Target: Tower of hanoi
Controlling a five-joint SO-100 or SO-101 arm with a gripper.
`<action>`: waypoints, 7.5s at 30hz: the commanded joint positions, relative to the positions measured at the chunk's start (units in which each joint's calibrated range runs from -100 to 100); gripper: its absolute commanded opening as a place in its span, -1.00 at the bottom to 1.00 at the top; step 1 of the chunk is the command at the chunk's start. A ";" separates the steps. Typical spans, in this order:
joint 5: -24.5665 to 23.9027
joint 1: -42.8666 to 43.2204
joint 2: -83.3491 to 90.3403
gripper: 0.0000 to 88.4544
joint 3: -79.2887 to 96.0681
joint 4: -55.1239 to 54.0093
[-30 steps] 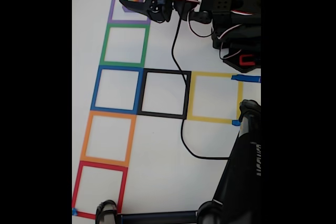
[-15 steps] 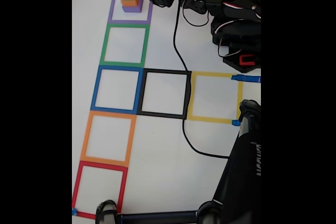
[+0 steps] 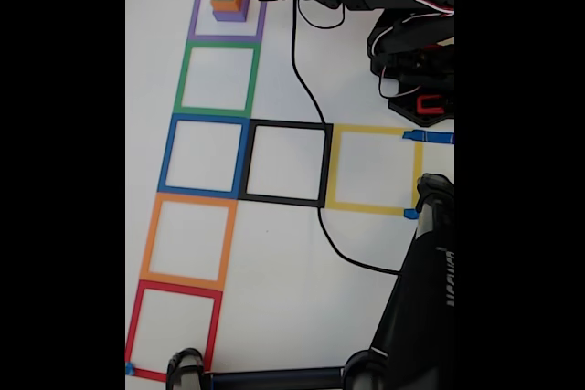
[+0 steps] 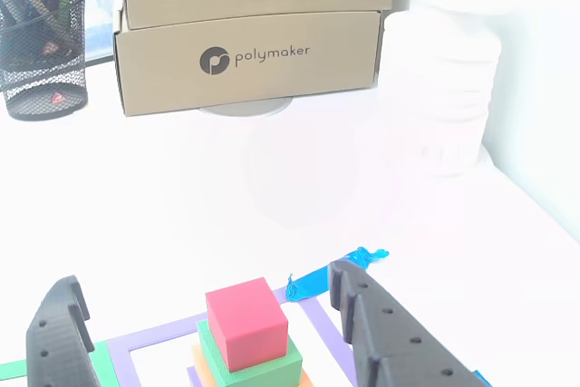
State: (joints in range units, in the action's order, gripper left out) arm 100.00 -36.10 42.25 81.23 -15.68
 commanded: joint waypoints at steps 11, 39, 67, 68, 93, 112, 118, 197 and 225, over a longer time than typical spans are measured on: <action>0.00 -2.44 -15.97 -0.28 -8.14 -15.90; 0.00 -1.29 -43.34 -0.28 -9.41 -39.22; 0.00 3.31 -44.07 -0.48 -10.23 -38.81; 0.00 3.22 -44.23 -0.49 -10.23 -38.81; 0.00 4.56 -44.31 -0.87 -9.78 -38.98; 0.00 8.49 -27.11 -0.96 -10.78 -19.95; 0.00 10.12 -9.67 -0.96 -15.50 4.99; 0.00 29.78 -50.21 -0.96 1.50 -43.75; 0.00 29.49 -68.29 -0.83 -4.78 -56.79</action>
State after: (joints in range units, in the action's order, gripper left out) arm 99.28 -7.43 -26.21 75.92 -70.50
